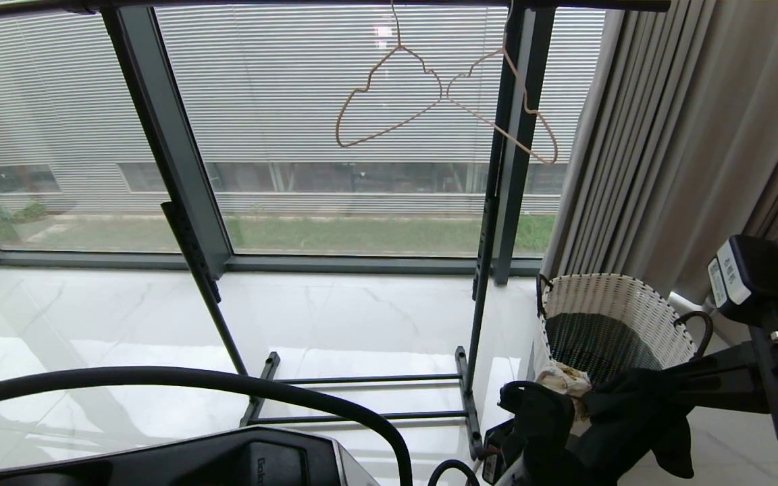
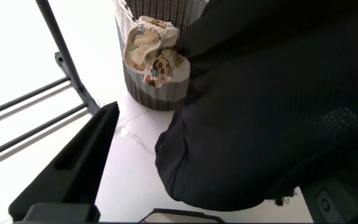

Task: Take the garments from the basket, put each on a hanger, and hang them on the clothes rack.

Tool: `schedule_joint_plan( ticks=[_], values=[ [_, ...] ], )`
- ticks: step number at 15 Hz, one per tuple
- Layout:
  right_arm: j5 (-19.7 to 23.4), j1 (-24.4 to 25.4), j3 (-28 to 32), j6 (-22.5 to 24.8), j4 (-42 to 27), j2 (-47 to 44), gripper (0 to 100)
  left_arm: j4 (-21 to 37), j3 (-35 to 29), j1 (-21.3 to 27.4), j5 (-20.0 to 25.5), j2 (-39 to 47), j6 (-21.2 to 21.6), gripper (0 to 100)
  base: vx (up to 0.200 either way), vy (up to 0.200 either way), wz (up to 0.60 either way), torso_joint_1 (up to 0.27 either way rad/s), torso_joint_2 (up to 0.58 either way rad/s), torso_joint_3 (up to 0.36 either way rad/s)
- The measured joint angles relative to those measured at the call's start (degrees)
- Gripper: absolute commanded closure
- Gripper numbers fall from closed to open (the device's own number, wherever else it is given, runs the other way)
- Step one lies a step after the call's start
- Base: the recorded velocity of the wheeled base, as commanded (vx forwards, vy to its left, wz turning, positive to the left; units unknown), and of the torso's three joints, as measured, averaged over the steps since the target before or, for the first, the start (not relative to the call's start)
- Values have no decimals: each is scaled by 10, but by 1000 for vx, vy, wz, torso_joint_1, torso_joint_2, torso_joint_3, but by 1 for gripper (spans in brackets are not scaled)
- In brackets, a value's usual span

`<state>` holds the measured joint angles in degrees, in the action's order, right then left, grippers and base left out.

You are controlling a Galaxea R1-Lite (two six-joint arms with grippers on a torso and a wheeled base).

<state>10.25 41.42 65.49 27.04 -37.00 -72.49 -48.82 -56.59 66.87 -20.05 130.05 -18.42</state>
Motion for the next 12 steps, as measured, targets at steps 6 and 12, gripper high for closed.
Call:
schedule_joint_plan(
  ticks=[6,12],
  values=[
    [0,2,-1,0,0,1,100,0,0,0,0,3,3,100,0,0,0,0,0,0],
    [0,-6,-10,-2,6,1,100,0,34,0,9,-37,-2,100,0,0,0,0,0,0]
  ],
)
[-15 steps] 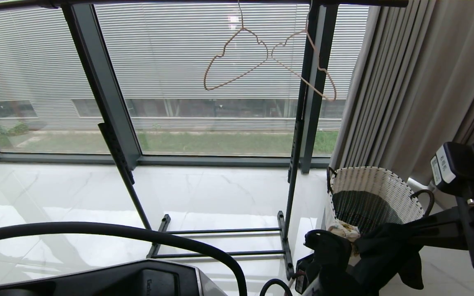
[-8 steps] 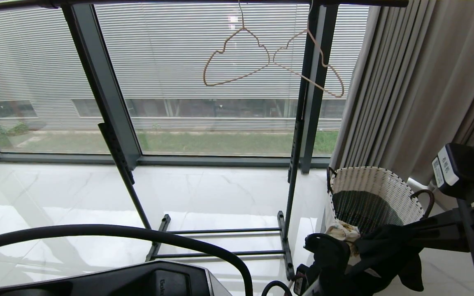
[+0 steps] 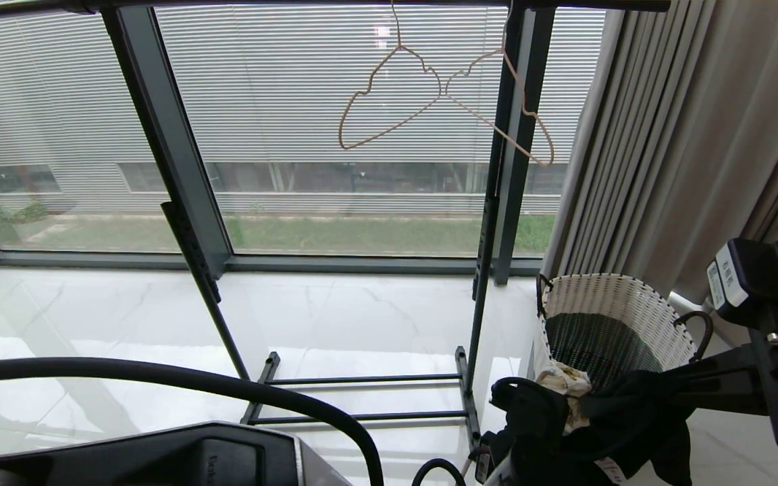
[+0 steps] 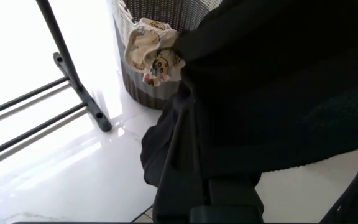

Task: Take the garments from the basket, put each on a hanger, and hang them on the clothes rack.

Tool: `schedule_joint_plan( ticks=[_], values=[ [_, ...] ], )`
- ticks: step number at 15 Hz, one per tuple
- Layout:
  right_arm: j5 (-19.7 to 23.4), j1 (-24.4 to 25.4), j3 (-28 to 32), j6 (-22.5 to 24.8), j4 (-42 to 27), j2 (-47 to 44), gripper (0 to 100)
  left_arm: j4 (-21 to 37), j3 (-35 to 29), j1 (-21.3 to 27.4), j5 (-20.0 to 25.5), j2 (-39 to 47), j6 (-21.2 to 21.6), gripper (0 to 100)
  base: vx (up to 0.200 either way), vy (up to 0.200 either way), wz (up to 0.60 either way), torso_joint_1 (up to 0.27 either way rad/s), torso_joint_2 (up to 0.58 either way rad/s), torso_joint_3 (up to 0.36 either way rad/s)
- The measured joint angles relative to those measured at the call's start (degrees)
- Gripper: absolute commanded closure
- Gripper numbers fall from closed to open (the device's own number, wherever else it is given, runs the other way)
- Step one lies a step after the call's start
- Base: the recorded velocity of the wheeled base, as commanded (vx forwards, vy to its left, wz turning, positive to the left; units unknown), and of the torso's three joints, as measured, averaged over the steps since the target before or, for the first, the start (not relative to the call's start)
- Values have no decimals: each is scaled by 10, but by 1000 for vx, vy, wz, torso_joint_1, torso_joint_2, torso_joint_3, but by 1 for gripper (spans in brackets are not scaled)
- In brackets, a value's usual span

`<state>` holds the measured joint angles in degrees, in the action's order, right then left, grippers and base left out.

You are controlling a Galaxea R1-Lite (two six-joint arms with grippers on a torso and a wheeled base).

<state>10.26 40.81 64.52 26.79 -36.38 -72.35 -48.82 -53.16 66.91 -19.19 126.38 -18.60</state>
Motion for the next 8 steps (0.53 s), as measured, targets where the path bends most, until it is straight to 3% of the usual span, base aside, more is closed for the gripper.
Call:
schedule_joint_plan(
  ticks=[8],
  values=[
    [4,23,-42,0,102,-5,100,-2,219,15,87,-246,-35,100,0,0,0,0,0,0]
  ],
)
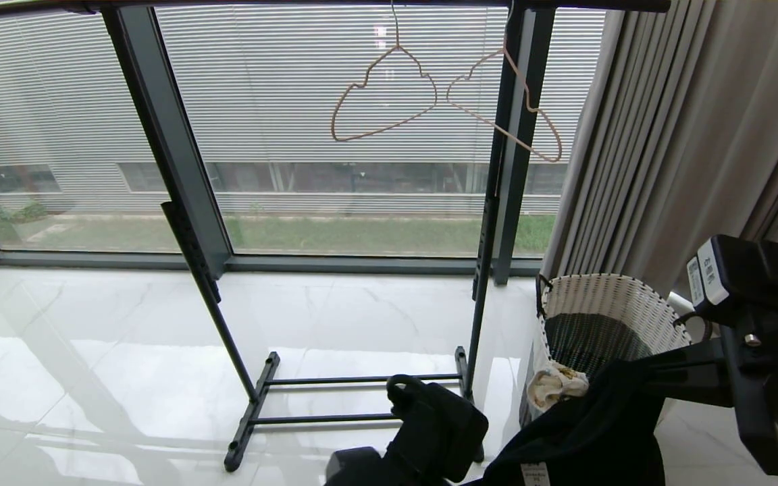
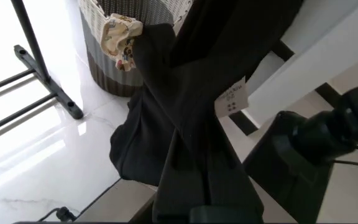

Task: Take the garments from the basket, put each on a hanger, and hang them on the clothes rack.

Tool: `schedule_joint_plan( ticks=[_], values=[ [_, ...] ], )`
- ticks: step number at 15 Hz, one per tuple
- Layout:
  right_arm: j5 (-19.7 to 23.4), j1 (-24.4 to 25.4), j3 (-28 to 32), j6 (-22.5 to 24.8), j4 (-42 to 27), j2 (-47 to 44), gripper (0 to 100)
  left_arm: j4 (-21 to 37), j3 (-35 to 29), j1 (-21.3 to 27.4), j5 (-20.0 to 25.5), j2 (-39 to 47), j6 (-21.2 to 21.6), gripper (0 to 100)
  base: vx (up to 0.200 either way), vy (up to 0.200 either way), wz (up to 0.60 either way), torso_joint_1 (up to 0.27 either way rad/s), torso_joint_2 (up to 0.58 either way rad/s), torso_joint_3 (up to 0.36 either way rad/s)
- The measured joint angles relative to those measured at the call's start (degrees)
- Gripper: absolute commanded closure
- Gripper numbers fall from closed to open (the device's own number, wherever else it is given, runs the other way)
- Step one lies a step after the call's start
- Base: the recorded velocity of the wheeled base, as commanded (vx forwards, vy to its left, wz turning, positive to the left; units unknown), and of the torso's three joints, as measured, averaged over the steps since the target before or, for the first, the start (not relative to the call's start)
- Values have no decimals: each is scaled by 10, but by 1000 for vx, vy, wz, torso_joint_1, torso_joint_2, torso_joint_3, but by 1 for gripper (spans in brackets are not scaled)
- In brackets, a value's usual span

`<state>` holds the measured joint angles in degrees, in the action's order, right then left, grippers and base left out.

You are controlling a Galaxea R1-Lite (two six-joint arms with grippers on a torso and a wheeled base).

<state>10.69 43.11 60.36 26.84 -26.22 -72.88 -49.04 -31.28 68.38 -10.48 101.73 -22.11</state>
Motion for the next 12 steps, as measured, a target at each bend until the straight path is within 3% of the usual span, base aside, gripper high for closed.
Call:
schedule_joint_plan(
  ticks=[6,10,12],
  values=[
    [0,28,-19,-2,97,-51,100,1,154,-1,17,-180,-7,100,0,0,0,0,0,0],
    [-2,65,-12,-42,162,-108,100,2,193,-84,15,-229,10,100,0,0,0,0,0,0],
    [-3,76,0,-45,168,-131,100,2,207,-129,15,-234,53,100,0,0,0,0,0,0]
  ],
)
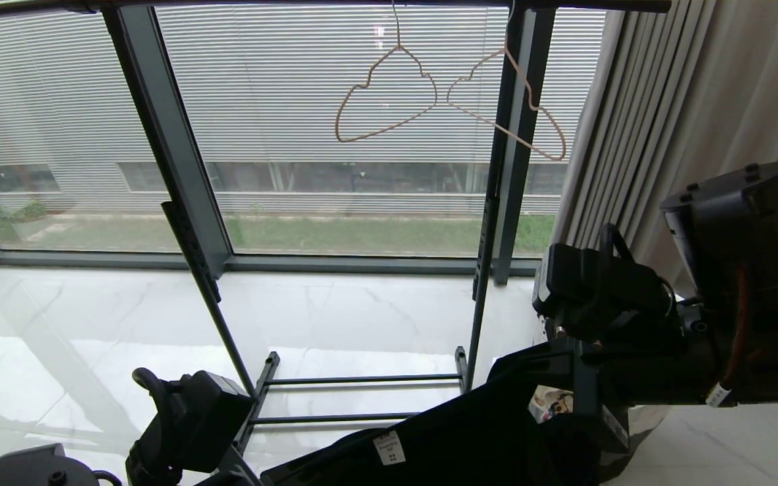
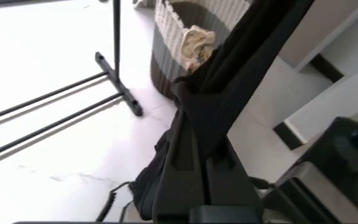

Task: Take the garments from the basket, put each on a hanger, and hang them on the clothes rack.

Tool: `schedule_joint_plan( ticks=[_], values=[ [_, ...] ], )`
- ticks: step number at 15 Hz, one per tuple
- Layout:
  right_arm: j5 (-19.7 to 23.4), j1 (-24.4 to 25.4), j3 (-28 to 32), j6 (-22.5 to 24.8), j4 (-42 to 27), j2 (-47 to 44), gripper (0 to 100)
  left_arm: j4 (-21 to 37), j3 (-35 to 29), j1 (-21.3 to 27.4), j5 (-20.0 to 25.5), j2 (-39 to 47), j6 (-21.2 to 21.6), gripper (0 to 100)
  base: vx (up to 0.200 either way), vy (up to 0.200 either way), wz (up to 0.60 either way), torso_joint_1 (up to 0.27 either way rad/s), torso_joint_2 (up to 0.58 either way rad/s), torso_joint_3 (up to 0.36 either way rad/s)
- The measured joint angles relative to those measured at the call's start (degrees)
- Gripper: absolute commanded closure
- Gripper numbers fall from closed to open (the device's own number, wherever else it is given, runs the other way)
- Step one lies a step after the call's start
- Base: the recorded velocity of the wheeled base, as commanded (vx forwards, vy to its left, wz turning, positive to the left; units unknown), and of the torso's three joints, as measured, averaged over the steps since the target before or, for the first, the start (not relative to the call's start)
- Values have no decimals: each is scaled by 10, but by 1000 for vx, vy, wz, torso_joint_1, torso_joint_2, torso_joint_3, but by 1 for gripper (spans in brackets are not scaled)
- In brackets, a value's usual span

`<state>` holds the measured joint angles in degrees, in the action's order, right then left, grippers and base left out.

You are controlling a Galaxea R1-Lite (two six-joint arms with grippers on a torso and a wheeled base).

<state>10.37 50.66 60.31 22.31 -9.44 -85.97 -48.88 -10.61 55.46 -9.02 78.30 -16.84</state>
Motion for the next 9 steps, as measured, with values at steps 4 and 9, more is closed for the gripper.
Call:
schedule_joint_plan(
  ticks=[4,9],
  values=[
    [-25,2,9,-2,0,-17,100,0,32,-59,2,4,72,100,0,0,0,0,0,0],
    [-73,-11,8,-29,0,-6,100,64,-81,-84,56,33,142,100,0,0,0,0,0,0]
  ],
)
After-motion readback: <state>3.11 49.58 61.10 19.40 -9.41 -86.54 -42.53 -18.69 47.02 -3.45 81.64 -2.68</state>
